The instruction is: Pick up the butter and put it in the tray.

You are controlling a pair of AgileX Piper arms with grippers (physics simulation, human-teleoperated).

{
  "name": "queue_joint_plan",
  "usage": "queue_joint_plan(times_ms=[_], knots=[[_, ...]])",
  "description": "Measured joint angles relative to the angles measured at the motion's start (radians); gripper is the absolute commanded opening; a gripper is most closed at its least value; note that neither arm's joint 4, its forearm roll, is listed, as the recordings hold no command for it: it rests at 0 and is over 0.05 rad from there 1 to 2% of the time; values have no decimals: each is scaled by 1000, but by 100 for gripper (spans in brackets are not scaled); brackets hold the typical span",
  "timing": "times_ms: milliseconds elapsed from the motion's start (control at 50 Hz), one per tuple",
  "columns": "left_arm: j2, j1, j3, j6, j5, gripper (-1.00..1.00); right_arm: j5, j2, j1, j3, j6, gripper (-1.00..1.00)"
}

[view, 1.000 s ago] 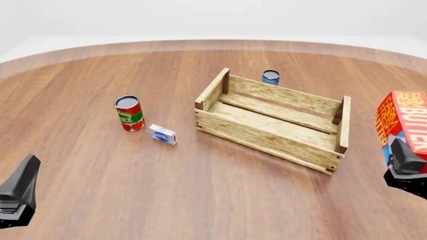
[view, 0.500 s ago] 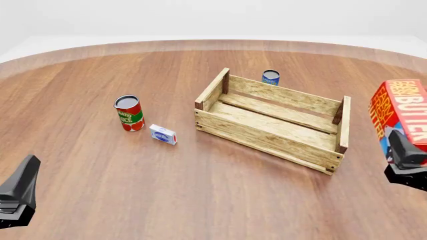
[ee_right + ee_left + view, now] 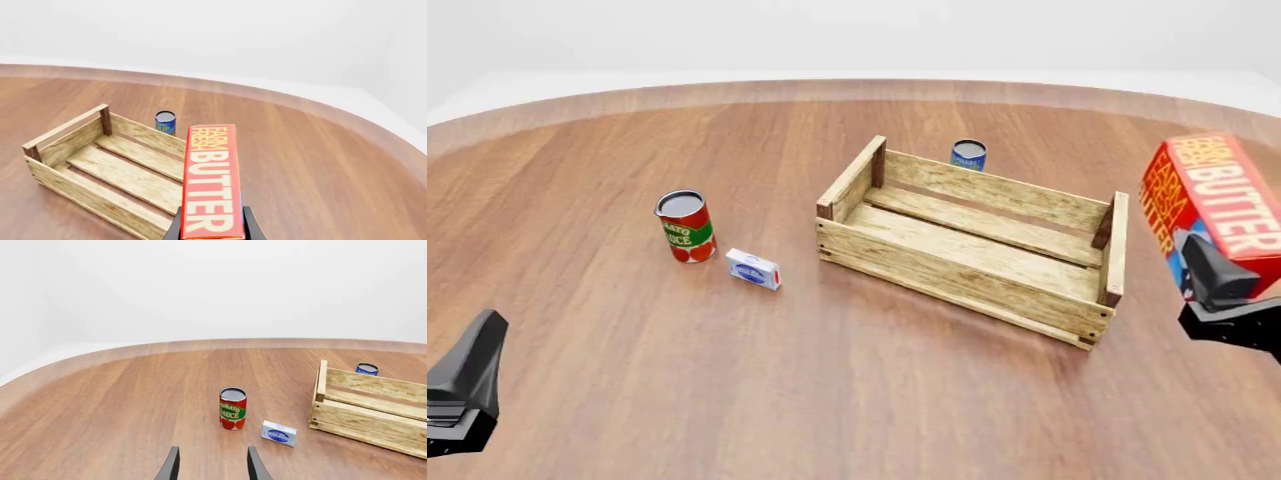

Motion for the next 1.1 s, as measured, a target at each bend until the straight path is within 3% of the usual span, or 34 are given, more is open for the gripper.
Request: queue_joint_plan(times_ms=[1100], knots=[[0, 0, 0, 0, 0, 100, -111, 272, 118, -144, -4, -100]])
